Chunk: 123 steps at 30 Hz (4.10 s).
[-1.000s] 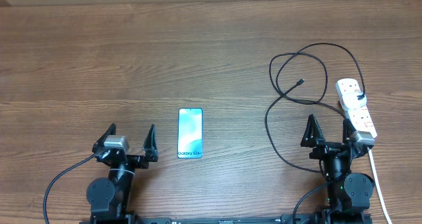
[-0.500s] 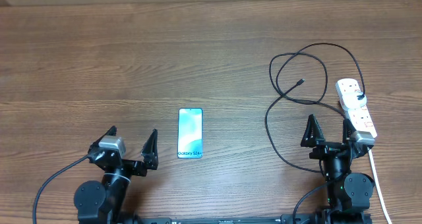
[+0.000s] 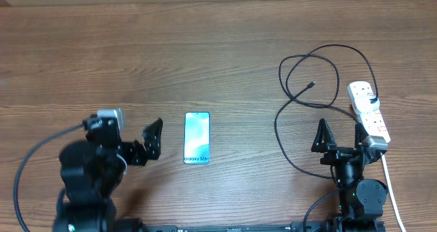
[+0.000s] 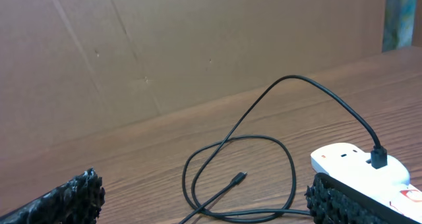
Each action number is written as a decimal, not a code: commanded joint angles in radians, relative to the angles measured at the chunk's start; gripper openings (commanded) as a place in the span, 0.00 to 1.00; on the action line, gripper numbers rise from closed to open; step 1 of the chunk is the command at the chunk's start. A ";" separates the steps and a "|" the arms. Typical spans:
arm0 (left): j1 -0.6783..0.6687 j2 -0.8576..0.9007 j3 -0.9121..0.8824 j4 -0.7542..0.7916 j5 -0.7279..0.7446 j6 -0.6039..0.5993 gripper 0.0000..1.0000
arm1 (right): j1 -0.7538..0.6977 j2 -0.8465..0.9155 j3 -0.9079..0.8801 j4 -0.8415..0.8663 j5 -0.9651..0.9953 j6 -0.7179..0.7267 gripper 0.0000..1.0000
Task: Plug charger to phone and switch on socket
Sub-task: 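Move the left gripper over the phone and lower onto it, then close the left gripper on the phone's top edge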
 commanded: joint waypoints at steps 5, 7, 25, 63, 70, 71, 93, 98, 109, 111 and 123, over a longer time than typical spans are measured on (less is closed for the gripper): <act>-0.081 0.263 0.259 -0.147 0.023 -0.033 1.00 | 0.001 -0.008 -0.011 0.003 -0.003 -0.004 1.00; -0.123 0.331 0.315 -0.179 0.015 -0.034 1.00 | 0.001 -0.008 -0.011 0.003 -0.003 -0.004 1.00; -0.470 0.816 0.599 -0.427 -0.268 -0.149 1.00 | 0.001 -0.008 -0.011 0.003 -0.003 -0.004 1.00; -0.546 1.246 0.599 -0.436 -0.353 -0.320 1.00 | 0.001 -0.008 -0.011 0.003 -0.003 -0.004 1.00; -0.546 1.319 0.599 -0.426 -0.328 -0.319 1.00 | 0.001 -0.008 -0.011 0.003 -0.003 -0.004 1.00; -0.546 1.324 0.599 -0.423 -0.318 -0.310 1.00 | 0.001 -0.008 -0.011 0.003 -0.003 -0.004 1.00; -0.545 1.369 0.563 -0.390 -0.269 -0.314 1.00 | 0.001 -0.008 -0.011 0.003 -0.002 -0.004 1.00; -0.545 1.369 0.547 -0.362 -0.269 -0.314 1.00 | 0.001 -0.008 -0.011 0.003 -0.003 -0.004 1.00; -0.542 1.369 0.539 -0.351 -0.276 -0.314 1.00 | 0.001 -0.008 -0.011 0.003 -0.002 -0.004 1.00; -0.542 1.369 0.539 -0.354 -0.276 -0.314 1.00 | 0.001 -0.008 -0.011 0.003 -0.003 -0.004 1.00; -0.542 1.369 0.491 -0.310 -0.275 -0.318 1.00 | 0.001 -0.008 -0.011 0.003 -0.003 -0.004 1.00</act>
